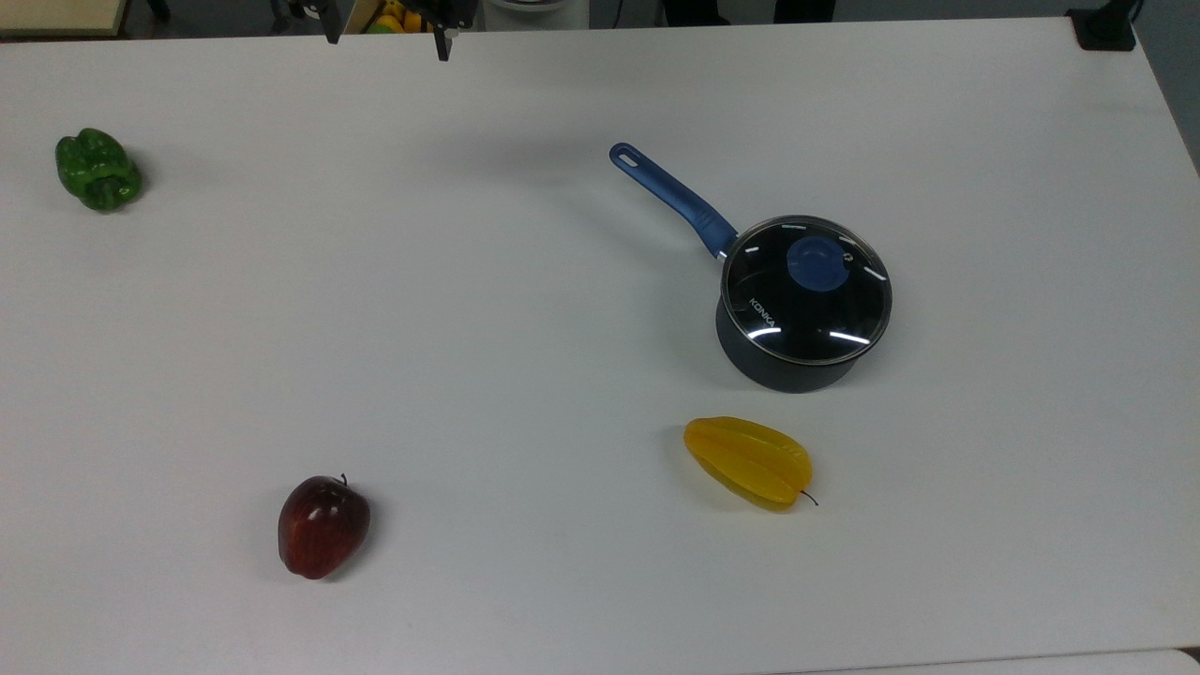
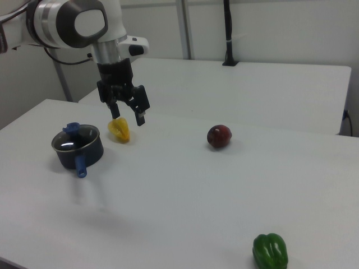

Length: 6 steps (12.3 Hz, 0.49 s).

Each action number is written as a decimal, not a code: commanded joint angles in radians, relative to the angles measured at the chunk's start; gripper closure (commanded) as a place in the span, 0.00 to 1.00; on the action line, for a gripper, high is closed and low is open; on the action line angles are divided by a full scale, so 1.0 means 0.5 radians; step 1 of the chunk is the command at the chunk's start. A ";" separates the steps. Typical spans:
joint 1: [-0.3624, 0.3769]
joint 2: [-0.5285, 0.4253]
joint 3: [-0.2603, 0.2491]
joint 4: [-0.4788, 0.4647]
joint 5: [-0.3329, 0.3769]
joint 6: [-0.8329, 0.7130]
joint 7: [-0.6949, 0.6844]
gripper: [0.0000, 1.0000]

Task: Open lid
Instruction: 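Move the open gripper over the blue knob of the saucepan lid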

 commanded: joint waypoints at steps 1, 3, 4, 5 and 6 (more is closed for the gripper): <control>-0.005 -0.047 -0.016 -0.049 0.014 0.034 -0.023 0.00; 0.001 -0.047 -0.016 -0.049 0.013 0.040 -0.023 0.00; 0.010 -0.041 -0.016 -0.052 0.016 0.073 -0.002 0.00; 0.020 -0.032 -0.007 -0.052 0.026 0.098 0.004 0.00; 0.035 -0.029 0.011 -0.049 0.044 0.141 0.020 0.00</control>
